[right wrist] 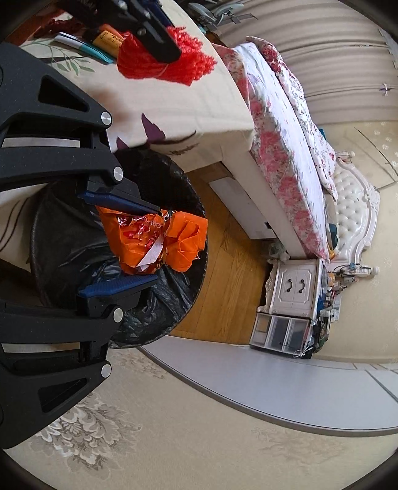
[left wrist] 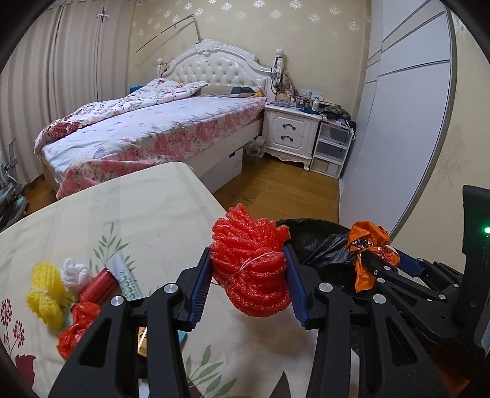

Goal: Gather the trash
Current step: 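Carry the red mesh bundle and orange bag over the black trash bin, then open both tools to drop the red mesh and orange bag into bin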

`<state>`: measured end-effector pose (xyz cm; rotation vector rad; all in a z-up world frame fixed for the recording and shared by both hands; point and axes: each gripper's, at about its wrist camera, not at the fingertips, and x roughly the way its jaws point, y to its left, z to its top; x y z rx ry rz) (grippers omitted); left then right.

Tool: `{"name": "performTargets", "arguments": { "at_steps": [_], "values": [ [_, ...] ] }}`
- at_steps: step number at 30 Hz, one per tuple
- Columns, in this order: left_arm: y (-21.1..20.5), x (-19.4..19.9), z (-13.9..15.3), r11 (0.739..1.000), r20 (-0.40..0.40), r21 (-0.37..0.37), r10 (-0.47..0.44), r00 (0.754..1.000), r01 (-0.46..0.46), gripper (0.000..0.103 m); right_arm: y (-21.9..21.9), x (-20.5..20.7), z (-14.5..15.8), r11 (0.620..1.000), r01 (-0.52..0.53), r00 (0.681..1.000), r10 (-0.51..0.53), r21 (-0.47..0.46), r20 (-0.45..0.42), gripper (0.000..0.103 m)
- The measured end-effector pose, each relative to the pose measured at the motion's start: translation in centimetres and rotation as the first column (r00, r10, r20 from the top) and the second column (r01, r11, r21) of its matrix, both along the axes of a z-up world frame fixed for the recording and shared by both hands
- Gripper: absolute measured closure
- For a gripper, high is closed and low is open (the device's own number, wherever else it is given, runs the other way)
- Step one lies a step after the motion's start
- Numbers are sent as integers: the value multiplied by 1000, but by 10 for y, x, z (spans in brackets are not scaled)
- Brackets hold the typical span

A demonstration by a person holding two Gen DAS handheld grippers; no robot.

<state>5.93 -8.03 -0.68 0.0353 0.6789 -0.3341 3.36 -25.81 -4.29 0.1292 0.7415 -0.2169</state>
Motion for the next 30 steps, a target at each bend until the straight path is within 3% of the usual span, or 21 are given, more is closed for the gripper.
{"name": "performTargets", "arguments": {
  "at_steps": [21, 24, 25, 26, 30],
  "values": [
    [-57, 52, -32, 995, -71, 68, -68, 995, 73, 56, -31, 33, -22, 998, 54, 997, -52, 44, -48, 64],
    [-57, 55, -32, 996, -77, 62, -62, 995, 67, 48, -34, 34, -24, 997, 61, 997, -59, 49, -51, 62],
    [-56, 56, -32, 996, -78, 58, -60, 995, 65, 41, -35, 34, -24, 997, 64, 997, -61, 50, -51, 61],
    [-54, 56, -31, 997, -80, 52, -57, 995, 62, 36, -35, 34, -24, 996, 68, 997, -65, 51, -48, 54],
    [-50, 58, -32, 999, -89, 30, -43, 995, 46, 30, -36, 33, -23, 996, 75, 996, -73, 46, -44, 50]
  ]
}}
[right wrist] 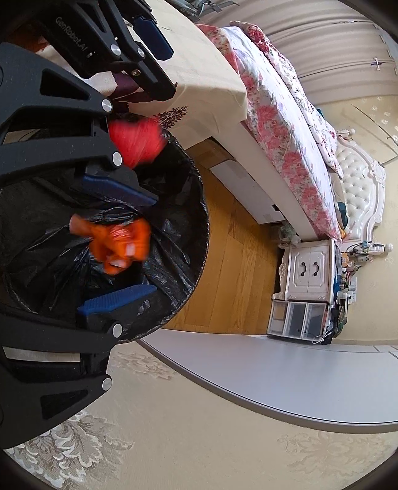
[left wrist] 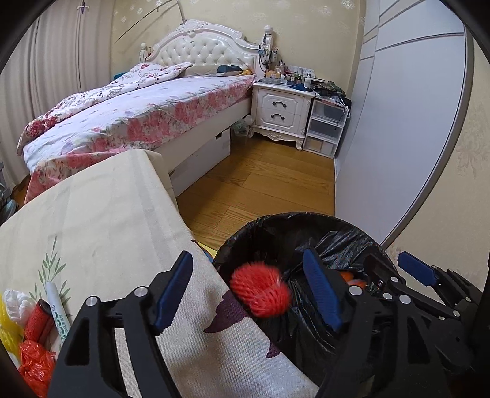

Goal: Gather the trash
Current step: 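Open both tools to drop the red mesh and orange bag into bin, then move both tools back to the table and grasp the yellow mesh bundle with left tool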

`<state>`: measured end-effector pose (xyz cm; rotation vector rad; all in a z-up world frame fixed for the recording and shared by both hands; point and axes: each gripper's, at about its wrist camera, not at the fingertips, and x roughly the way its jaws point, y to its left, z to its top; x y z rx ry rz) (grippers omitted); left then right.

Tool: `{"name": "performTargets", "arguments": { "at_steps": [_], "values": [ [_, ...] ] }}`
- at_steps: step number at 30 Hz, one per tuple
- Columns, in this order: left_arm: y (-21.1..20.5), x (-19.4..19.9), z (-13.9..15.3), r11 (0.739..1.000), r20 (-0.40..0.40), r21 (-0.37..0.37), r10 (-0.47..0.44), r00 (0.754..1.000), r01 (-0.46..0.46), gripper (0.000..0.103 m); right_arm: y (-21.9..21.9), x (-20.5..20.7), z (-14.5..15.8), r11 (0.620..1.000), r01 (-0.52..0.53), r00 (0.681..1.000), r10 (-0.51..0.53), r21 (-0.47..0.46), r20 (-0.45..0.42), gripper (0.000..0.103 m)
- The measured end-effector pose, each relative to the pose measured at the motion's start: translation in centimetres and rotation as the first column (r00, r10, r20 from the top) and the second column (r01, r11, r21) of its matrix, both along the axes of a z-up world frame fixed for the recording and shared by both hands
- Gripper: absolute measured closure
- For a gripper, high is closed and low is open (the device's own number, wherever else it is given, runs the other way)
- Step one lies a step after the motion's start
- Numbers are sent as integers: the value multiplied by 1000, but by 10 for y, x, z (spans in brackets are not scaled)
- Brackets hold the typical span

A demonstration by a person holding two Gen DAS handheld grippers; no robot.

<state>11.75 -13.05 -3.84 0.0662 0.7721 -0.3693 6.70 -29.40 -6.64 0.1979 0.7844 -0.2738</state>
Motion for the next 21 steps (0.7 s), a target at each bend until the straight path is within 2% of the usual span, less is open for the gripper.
{"name": "performTargets", "arguments": {
  "at_steps": [10, 21],
  "values": [
    [11, -4, 6, 999, 0, -8, 44, 999, -44, 29, -3, -8, 8, 1000, 20, 1000, -20, -7, 7, 50],
    [45, -35, 22, 996, 14, 2, 92, 996, -92, 29, 21, -29, 18, 999, -34, 999, 34, -3, 10, 49]
  ]
}}
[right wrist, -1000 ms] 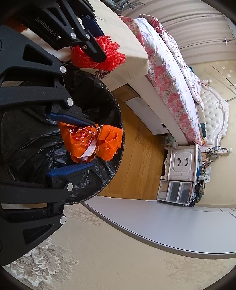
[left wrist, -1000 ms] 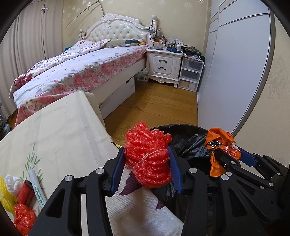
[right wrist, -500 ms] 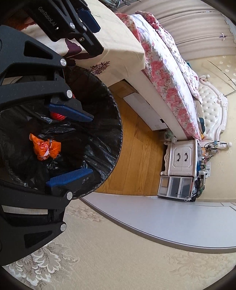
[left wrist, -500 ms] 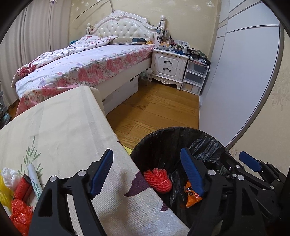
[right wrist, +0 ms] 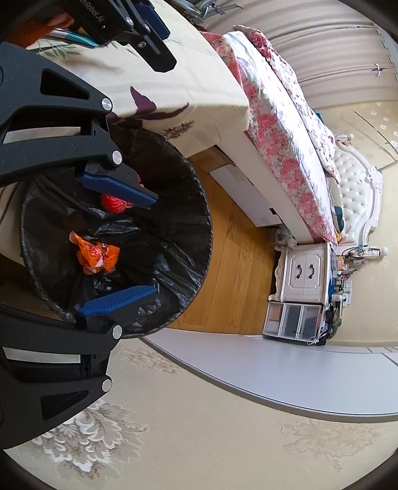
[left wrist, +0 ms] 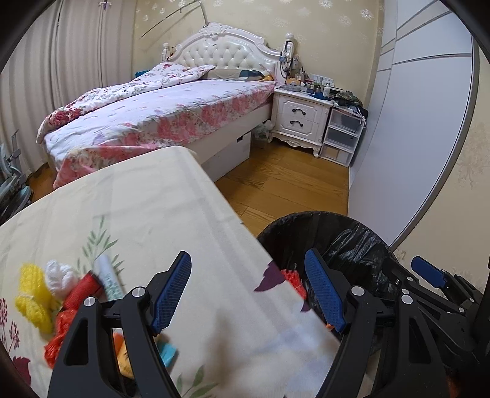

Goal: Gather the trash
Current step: 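Move both tools back to the table and grasp the yellow mesh bundle with left tool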

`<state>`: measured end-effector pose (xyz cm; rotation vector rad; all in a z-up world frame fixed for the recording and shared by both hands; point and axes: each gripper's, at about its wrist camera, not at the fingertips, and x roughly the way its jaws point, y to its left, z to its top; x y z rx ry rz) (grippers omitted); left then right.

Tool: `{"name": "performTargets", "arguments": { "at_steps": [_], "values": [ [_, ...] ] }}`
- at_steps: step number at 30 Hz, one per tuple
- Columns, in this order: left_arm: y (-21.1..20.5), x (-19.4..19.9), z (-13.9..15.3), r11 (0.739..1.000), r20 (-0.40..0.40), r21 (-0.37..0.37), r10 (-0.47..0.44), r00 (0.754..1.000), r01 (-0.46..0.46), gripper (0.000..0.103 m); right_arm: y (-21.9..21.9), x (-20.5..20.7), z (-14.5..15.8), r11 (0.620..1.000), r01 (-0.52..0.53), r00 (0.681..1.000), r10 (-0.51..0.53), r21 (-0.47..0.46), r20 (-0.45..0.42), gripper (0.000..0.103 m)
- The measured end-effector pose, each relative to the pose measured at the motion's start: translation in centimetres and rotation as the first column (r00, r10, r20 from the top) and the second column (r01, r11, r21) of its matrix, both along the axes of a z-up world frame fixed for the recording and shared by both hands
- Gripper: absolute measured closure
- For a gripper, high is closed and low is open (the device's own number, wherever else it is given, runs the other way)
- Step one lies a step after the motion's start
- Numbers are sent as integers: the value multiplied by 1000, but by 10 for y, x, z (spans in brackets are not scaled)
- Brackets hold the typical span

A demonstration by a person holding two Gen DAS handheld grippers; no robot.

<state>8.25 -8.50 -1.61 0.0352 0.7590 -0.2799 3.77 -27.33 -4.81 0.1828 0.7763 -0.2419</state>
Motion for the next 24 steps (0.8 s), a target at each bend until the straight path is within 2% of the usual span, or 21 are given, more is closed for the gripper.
{"name": "performTargets", "arguments": {
  "at_steps": [13, 24],
  "values": [
    [78, -42, 13, 993, 21, 18, 120, 993, -120, 29, 59, -23, 10, 991, -133, 991, 133, -2, -4, 49],
    [159, -47, 5, 956, 8, 18, 294, 956, -294, 29, 123, -19, 19, 962, -271, 963, 271, -22, 3, 49]
  ]
}}
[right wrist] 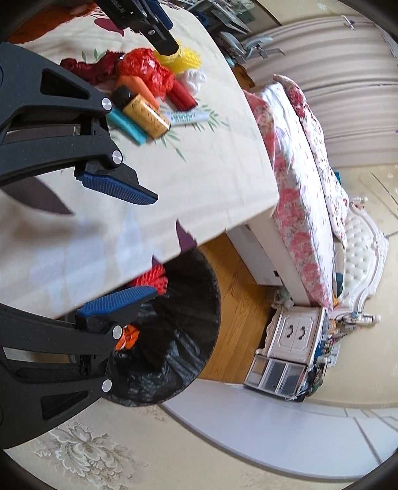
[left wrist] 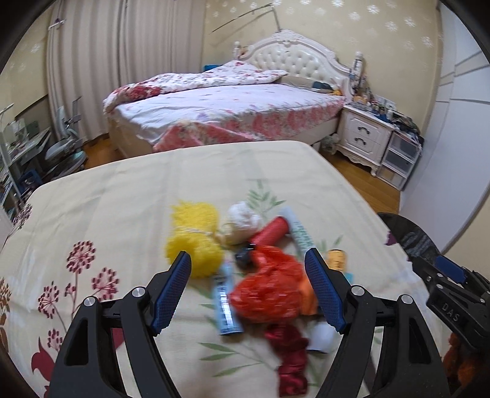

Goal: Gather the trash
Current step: 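Move both tools back to the table and grasp the yellow mesh bundle with left tool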

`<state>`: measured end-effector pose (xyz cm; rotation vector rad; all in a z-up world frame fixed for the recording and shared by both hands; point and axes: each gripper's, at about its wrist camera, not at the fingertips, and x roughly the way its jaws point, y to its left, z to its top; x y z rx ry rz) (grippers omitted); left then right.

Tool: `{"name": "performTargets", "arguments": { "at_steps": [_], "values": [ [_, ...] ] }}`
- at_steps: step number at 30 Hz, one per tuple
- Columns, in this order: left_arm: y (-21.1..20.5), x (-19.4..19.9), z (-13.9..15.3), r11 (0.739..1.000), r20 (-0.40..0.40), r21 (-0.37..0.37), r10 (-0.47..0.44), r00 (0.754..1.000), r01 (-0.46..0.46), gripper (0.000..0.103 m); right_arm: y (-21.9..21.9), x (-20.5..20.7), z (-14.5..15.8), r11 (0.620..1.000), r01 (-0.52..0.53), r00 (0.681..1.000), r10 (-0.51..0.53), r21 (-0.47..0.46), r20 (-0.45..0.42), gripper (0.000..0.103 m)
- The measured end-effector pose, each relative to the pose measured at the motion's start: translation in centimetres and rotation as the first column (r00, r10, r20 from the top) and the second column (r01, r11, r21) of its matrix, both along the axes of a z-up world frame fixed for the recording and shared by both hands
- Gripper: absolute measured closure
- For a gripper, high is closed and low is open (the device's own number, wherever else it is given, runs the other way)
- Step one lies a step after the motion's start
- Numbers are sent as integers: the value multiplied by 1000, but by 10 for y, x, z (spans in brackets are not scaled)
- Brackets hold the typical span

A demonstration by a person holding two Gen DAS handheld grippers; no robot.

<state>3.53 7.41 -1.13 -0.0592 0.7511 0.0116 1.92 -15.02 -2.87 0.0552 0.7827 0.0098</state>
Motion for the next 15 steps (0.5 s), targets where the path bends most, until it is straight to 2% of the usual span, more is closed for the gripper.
{"name": "performTargets", "arguments": {
  "at_steps": [6, 13, 15],
  "values": [
    [28, 13, -12, 998, -27, 0, 59, 998, -59, 29, 34, 10, 2, 998, -67, 998, 67, -7, 1, 49],
    [42, 31, -26, 999, -68, -1, 52, 996, -53, 29, 64, 26, 8, 993, -121, 993, 121, -8, 10, 49],
    [43, 35, -29, 999, -77, 1, 45, 996, -46, 32, 71, 30, 9, 991, -135, 991, 135, -9, 12, 49]
  ]
}}
